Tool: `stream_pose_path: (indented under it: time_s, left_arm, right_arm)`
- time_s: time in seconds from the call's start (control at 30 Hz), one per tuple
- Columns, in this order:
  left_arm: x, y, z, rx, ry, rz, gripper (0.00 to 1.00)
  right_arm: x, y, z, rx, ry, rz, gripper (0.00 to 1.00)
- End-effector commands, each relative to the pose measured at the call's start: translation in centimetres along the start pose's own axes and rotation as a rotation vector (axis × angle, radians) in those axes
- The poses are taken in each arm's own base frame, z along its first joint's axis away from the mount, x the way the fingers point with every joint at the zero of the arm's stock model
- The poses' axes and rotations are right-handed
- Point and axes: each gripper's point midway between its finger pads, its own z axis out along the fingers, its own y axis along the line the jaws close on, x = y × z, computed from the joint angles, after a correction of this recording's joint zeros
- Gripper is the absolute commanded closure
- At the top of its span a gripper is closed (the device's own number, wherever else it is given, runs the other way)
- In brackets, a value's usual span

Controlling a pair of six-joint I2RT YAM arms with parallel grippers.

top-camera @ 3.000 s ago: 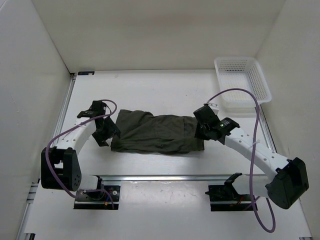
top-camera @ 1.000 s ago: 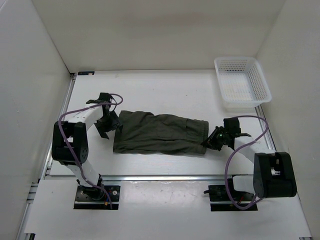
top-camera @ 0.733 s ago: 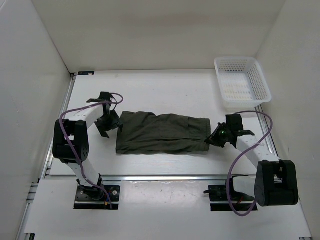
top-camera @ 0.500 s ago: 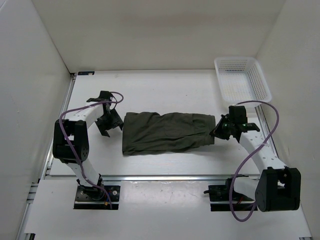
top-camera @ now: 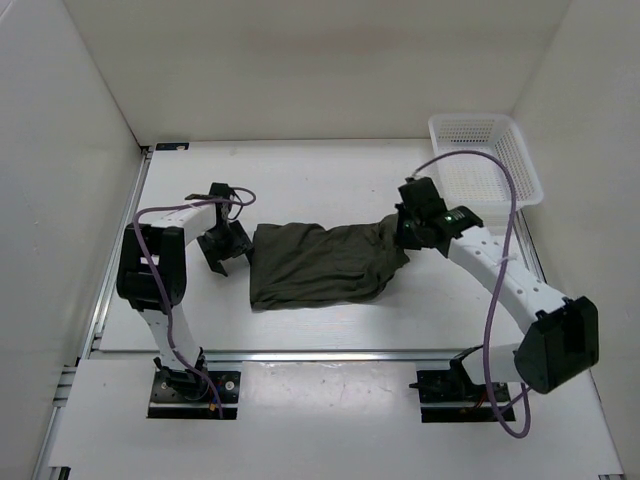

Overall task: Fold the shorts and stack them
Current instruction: Fold the shorts

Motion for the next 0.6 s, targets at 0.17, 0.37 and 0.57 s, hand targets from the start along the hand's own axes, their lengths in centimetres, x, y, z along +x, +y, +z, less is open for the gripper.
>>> stream_pose_path:
  time_s: [0.17,0.37,0.57]
  left_arm:
    - [-0.4,-1.9,0.9,0.05,0.009,0.025,0.19]
    - [-0.6,-2.1,0.9,0.055,0.002,0.026,0.19]
    - [0.0,-1.9,0.9,0.057,0.015,0.015,0.19]
  right_arm:
    - [-5.7,9.4,-1.9,-0.014,-0.152,-0.263,1.0]
    - [-5.0,19.0,-1.9,-0.094,-0.174,-0.48,1.0]
    - [-1.0,26.4,-1.3,-0.186,-0.145,-0.666,1.0]
